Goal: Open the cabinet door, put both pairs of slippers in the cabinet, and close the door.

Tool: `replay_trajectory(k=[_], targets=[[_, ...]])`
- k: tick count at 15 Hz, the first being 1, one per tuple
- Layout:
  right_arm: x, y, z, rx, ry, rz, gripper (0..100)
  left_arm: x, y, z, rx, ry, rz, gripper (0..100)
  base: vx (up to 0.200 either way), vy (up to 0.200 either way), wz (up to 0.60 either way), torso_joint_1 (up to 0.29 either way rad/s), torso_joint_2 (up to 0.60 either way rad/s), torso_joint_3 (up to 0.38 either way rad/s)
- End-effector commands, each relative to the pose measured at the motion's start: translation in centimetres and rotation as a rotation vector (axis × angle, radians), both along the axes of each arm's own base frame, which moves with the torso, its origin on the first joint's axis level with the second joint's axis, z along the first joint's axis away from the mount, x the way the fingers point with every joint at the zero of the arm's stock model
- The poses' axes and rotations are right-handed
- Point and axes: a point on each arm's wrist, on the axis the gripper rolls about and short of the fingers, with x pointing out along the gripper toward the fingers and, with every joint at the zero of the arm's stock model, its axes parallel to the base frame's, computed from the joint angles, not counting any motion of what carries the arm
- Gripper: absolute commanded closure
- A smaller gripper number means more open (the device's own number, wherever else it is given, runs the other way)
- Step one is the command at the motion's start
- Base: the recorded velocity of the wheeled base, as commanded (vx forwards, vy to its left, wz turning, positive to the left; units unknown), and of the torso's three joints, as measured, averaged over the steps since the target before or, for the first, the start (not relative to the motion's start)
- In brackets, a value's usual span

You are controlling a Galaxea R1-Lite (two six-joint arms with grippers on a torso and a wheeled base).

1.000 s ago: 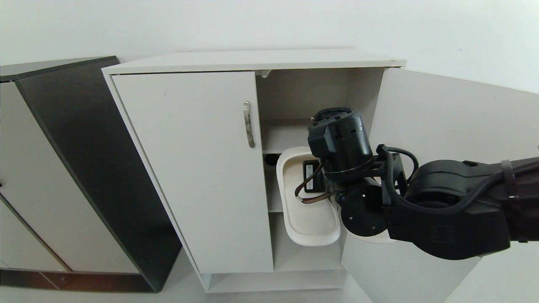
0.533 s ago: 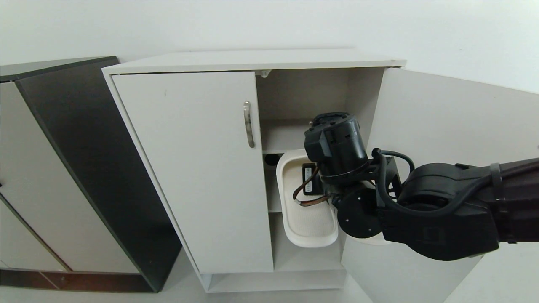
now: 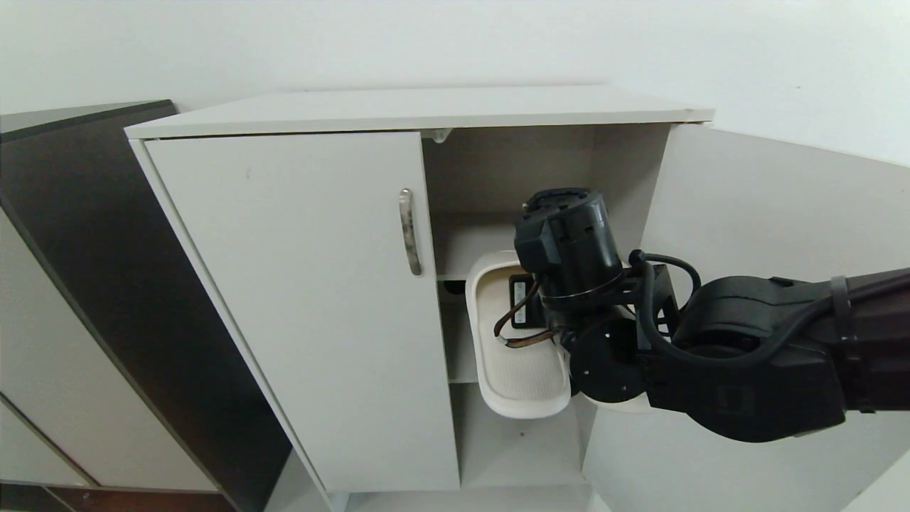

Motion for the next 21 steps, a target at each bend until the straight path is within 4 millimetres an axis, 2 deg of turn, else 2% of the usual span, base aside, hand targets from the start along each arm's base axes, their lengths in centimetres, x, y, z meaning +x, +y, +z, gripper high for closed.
replay_trajectory(k=[1,5,9,12,16,21], targets=[[0.1,0.0,-0.1,-0.001,0.000,-0.002,100,0.0,0.0,0.0,-0.002,0.000,0.001,100,0.200,0.000,0.00,0.007,0.00,0.007],[0.2,0.0,-0.3,-0.003,0.002,-0.005,100,0.0,0.0,0.0,-0.002,0.000,-0.001,100,0.200,0.000,0.00,0.002,0.00,0.005],[1.6,-0.2,-0.6,0.016,-0.015,-0.026,100,0.0,0.0,0.0,-0.003,0.001,-0.001,100,0.000,0.000,0.00,0.000,0.00,0.000],[1.8,0.0,-0.7,0.018,-0.008,-0.007,100,0.0,0.0,0.0,-0.003,0.000,0.000,100,0.000,0.000,0.00,0.000,0.00,0.000],[3.5,0.1,-1.3,0.007,-0.003,-0.017,100,0.0,0.0,0.0,-0.003,0.001,0.000,100,0.000,0.000,0.00,0.000,0.00,0.000],[7.4,1.3,-0.9,0.002,-0.043,-0.022,100,0.0,0.0,0.0,-0.006,-0.002,-0.001,100,0.000,0.000,0.00,0.000,0.00,0.000]])
